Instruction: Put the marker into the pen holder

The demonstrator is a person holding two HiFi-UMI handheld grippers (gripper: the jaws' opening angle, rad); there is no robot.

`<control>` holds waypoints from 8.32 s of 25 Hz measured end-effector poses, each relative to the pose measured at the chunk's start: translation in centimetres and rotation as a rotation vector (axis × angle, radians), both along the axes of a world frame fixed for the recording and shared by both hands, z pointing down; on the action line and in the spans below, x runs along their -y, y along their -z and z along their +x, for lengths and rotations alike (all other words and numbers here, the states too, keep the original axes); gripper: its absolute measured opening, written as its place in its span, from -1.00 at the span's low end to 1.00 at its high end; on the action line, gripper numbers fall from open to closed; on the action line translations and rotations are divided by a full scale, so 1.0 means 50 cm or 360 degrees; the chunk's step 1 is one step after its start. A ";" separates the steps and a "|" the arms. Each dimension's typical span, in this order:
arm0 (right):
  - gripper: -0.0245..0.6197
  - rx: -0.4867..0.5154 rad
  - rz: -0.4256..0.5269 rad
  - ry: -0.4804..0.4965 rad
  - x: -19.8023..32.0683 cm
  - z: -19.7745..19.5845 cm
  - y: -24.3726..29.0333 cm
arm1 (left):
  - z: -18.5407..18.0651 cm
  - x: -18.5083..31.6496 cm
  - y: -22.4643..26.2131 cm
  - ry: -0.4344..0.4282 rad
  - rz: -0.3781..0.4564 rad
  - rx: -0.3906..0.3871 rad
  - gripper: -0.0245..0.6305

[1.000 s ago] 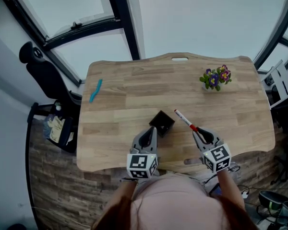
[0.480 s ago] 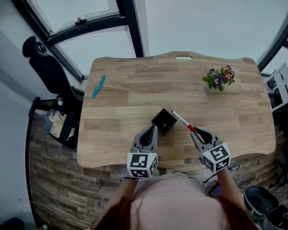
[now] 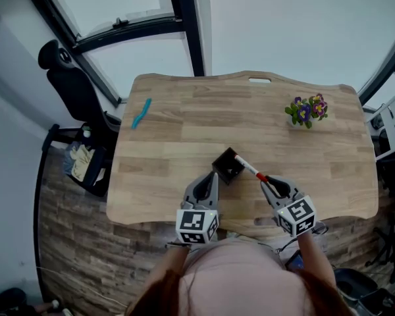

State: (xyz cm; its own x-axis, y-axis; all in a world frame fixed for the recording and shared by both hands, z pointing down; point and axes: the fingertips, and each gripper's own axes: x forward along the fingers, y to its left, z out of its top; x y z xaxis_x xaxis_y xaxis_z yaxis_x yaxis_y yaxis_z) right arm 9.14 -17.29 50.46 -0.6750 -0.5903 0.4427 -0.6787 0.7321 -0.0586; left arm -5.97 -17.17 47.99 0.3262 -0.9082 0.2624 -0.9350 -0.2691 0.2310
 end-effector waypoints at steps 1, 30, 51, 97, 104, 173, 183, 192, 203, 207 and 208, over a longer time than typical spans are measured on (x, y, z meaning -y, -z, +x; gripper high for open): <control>-0.77 -0.0003 -0.0004 0.0010 0.000 -0.003 -0.001 | -0.002 -0.002 0.000 0.0008 0.0000 -0.0002 -0.92; -0.77 -0.0023 -0.0164 0.0069 0.046 -0.058 -0.033 | -0.072 -0.015 -0.015 0.0177 -0.0033 -0.0013 -0.92; -0.77 -0.0086 -0.0204 0.0038 0.067 -0.101 -0.068 | -0.112 -0.011 -0.020 0.0176 -0.0041 -0.0015 -0.92; -0.67 0.0049 -0.0181 -0.0497 0.100 -0.127 -0.070 | -0.162 0.027 -0.024 -0.0217 -0.0010 -0.0032 -0.92; -0.65 0.0102 -0.0113 -0.0644 0.094 -0.114 -0.056 | -0.155 0.018 -0.016 -0.0314 0.0013 -0.0032 -0.92; -0.92 0.0302 0.0606 -0.0696 -0.234 0.038 0.259 | -0.024 -0.269 0.237 -0.0230 0.0323 0.0068 -0.92; -0.92 0.0285 0.0696 -0.0703 -0.306 0.066 0.296 | -0.020 -0.334 0.257 -0.0163 0.0353 0.0044 -0.92; -0.92 0.0278 0.0769 -0.0647 -0.348 0.078 0.322 | 0.004 -0.379 0.271 -0.0177 0.0383 0.0051 -0.92; -0.92 0.0276 0.0863 -0.0622 -0.373 0.068 0.362 | 0.023 -0.423 0.269 -0.0196 0.0409 0.0053 -0.92; -0.92 0.0290 0.0874 -0.0643 -0.406 0.078 0.369 | 0.030 -0.441 0.270 -0.0195 0.0423 0.0051 -0.92; -0.92 0.0279 0.0885 -0.0648 -0.416 0.082 0.371 | 0.032 -0.447 0.271 -0.0197 0.0428 0.0052 -0.92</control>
